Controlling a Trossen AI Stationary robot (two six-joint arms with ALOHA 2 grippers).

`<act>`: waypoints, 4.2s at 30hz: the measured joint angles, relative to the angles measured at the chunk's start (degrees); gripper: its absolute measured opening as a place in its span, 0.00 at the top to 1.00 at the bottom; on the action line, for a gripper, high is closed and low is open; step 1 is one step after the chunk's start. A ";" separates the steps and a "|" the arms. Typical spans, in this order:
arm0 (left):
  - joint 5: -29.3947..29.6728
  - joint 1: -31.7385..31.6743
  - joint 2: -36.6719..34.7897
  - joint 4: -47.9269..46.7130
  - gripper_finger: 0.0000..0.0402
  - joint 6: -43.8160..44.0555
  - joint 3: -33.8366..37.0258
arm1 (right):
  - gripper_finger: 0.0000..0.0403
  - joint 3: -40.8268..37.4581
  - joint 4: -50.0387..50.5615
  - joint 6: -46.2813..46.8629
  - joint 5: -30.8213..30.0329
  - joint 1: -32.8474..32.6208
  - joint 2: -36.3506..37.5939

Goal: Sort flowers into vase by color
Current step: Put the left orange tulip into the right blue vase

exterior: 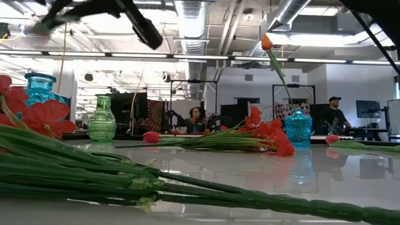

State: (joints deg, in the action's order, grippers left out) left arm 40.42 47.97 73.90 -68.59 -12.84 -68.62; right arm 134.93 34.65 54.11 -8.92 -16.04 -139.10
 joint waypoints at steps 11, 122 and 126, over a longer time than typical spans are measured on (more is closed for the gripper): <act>-6.79 2.97 -19.70 17.81 0.61 8.78 0.00 | 0.94 0.09 12.69 -0.30 -14.02 0.18 5.61; -34.66 -61.90 -21.78 88.53 0.61 22.99 31.41 | 0.94 -125.70 -71.74 -45.00 -25.70 44.92 87.79; -34.68 -61.90 -21.78 88.52 0.61 23.06 31.41 | 0.90 -125.70 -71.74 -45.13 -25.71 44.92 87.79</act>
State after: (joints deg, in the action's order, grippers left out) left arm 5.74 -13.93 52.12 19.93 10.22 -37.21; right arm 9.23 -37.08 8.97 -34.62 28.88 -51.31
